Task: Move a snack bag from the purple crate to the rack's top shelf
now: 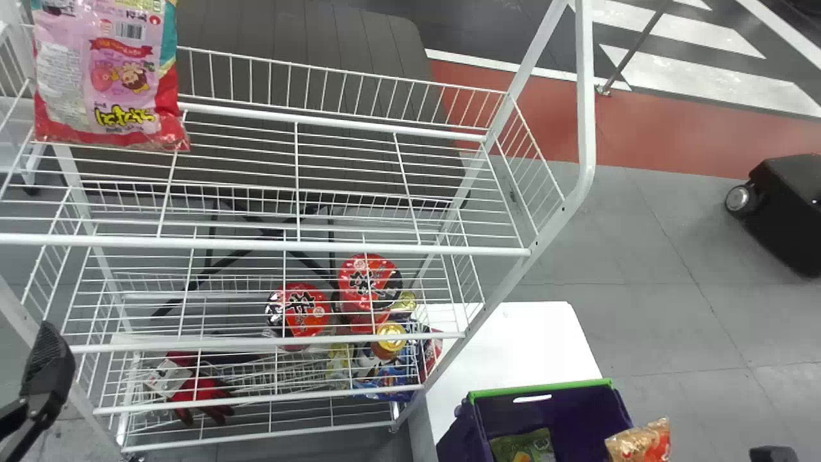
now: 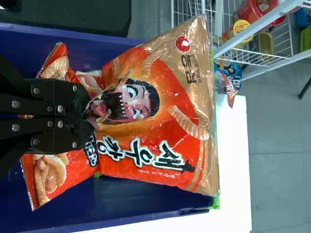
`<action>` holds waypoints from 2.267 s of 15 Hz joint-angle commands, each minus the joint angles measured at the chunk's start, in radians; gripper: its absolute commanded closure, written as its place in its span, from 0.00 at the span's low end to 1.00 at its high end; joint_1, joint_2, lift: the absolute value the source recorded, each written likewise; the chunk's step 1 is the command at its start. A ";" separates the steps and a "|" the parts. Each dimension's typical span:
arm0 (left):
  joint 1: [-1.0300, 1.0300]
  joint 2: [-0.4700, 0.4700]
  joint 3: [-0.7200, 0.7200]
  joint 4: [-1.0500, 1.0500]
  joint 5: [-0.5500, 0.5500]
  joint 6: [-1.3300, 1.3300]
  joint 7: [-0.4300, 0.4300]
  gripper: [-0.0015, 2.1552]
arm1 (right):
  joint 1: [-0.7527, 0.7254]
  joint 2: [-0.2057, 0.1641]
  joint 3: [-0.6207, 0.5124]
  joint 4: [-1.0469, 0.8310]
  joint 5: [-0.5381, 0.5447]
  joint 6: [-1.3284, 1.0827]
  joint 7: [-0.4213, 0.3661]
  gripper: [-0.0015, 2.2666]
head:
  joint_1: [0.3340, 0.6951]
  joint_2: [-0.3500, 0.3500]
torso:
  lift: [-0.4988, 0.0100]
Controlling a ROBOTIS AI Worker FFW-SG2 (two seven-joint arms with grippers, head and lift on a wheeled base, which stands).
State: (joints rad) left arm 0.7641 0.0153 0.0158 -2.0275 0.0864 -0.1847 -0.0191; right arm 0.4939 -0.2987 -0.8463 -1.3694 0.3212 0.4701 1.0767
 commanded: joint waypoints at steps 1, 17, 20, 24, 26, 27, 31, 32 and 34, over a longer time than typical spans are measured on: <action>0.004 0.000 0.001 -0.008 -0.001 0.000 0.001 0.06 | 0.000 0.007 -0.003 -0.017 -0.002 0.002 0.000 0.93 | 1.00 0.00 | 0.85; 0.029 0.000 -0.010 -0.048 -0.008 0.024 0.001 0.06 | 0.034 0.043 -0.063 -0.162 -0.085 0.075 0.108 0.93 | 1.00 0.00 | 0.98; 0.029 0.000 -0.014 -0.048 -0.016 0.028 0.001 0.06 | 0.034 0.041 -0.083 -0.166 -0.103 0.072 0.117 0.93 | 1.00 0.00 | 1.00; 0.030 0.000 -0.014 -0.050 -0.020 0.024 0.001 0.06 | 0.034 0.041 -0.086 -0.169 -0.109 0.084 0.132 0.93 | 1.00 0.00 | 1.00; 0.030 0.000 -0.013 -0.048 -0.020 0.028 0.002 0.06 | 0.035 0.046 -0.094 -0.214 -0.131 0.189 0.150 0.93 | 1.00 0.00 | 0.98; 0.030 0.000 -0.013 -0.048 -0.020 0.028 0.002 0.06 | 0.040 0.049 -0.109 -0.240 -0.149 0.207 0.170 0.93 | 1.00 0.00 | 0.98; 0.027 0.000 -0.017 -0.040 -0.022 0.028 0.002 0.06 | 0.042 0.075 -0.226 -0.410 -0.231 0.290 0.290 0.93 | 1.00 0.00 | 0.98; 0.029 0.000 -0.019 -0.040 -0.025 0.028 0.004 0.06 | 0.040 0.078 -0.257 -0.464 -0.257 0.342 0.290 0.93 | 1.00 0.00 | 0.98; 0.029 0.000 -0.022 -0.042 -0.028 0.028 0.004 0.06 | 0.035 0.089 -0.306 -0.554 -0.317 0.431 0.290 0.93 | 1.00 0.00 | 0.98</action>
State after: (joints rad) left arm 0.7927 0.0153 -0.0043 -2.0685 0.0604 -0.1575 -0.0153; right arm 0.5319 -0.2163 -1.1205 -1.8644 0.0427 0.8418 1.3607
